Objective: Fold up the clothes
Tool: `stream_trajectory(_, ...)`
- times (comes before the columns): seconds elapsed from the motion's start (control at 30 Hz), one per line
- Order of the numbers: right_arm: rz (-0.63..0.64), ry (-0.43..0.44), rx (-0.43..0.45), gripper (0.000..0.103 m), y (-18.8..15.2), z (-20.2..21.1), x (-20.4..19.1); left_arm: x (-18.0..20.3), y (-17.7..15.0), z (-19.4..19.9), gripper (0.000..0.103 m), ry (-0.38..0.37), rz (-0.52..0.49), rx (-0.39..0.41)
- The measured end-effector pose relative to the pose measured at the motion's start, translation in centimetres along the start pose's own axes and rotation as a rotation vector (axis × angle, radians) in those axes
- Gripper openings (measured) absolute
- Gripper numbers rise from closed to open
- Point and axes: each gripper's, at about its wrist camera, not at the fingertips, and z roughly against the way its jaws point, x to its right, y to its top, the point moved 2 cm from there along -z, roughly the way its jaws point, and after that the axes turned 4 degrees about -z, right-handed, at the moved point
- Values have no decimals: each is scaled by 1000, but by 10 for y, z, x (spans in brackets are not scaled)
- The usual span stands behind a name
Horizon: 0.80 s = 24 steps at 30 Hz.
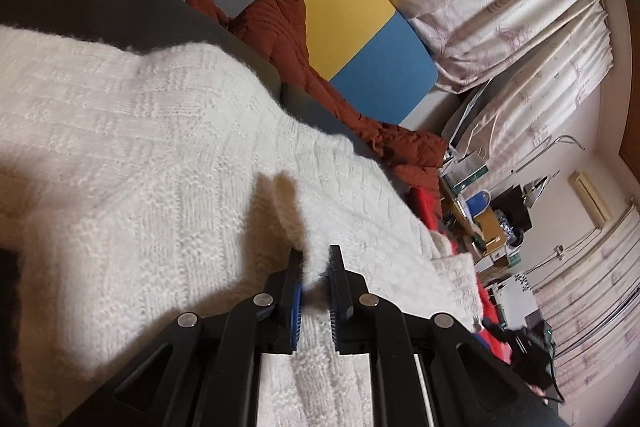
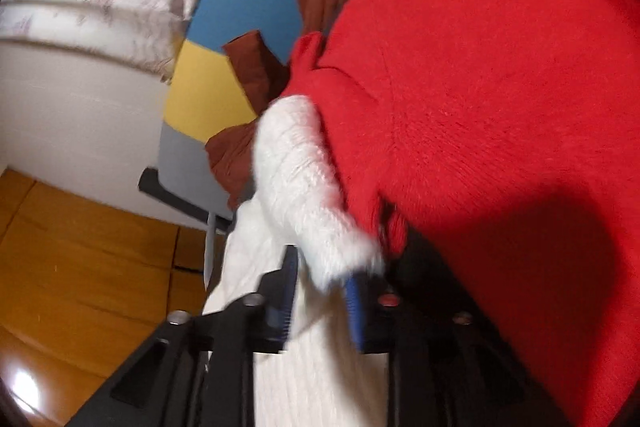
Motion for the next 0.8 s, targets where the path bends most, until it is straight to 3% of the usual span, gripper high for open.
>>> stream_trajectory(0.13, 188, -65, 83, 31, -5, 28, -26, 0, 1, 0, 10, -6, 10, 8)
stream_trajectory(0.33, 436, -408, 149, 35, 27, 7, -49, -1, 1, 0, 10, -10, 19, 11)
stream_trajectory(0.5, 569, -591, -5, 44, 57, -41, -28, -2, 0, 1, 11, -7, 21, 8)
stream_trajectory(0.53, 610, -618, -1, 39, 60, -45, -27, -2, -1, 2, 11, -5, 22, 8)
stream_trajectory(0.6, 656, -654, 21, 8, 68, -46, -25, -2, -1, 1, 11, -3, 23, 5)
stream_trajectory(0.8, 590, -747, 112, 3, 120, -32, 0, -2, -1, 1, 11, 3, 24, 2)
